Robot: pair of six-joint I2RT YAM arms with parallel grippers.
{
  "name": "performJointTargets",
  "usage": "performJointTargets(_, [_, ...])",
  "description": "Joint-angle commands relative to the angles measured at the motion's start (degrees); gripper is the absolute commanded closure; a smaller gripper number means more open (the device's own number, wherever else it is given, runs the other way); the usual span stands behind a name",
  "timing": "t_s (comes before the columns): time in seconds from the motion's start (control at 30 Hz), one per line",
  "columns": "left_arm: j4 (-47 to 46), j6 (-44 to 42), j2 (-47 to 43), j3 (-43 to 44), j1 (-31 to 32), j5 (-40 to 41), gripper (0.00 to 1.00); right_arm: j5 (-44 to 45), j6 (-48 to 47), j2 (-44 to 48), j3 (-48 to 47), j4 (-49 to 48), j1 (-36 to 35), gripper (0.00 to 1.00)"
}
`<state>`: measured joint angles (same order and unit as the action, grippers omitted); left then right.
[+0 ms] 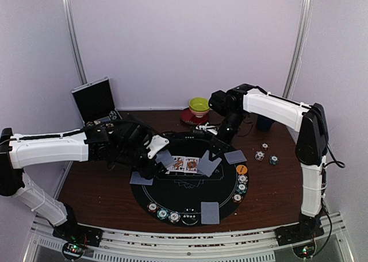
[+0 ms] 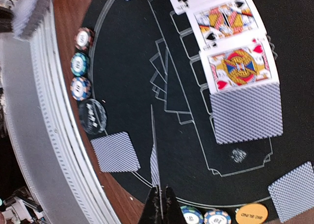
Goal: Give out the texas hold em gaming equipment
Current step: Place the poker card in the community card area.
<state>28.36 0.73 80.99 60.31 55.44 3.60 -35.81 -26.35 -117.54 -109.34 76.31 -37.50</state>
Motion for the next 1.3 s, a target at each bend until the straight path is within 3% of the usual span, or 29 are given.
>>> performJointTargets(0.0, [-2.74, -0.01, -1.49, 0.07, 0.37, -0.86, 0.37, 11.77, -5.34, 1.68, 1.65, 1.56, 0.24, 1.00])
performJointTargets(0.3, [-2.71, -0.05, -1.47, 0.03, 0.46, -0.80, 0.37, 19.44, -10.95, 0.36, 4.12, 1.57, -0.16, 1.00])
performJointTargets(0.63, [-2.78, -0.18, -0.78, 0.11, 0.46, -0.74, 0.37, 19.15, -16.02, 0.23, 8.33, 1.65, -3.08, 1.00])
performJointTargets(1.27, [-2.74, -0.33, -0.50, -0.02, 0.46, -0.61, 0.37, 31.42, -15.08, -11.88, -2.47, 1.44, -2.94, 1.00])
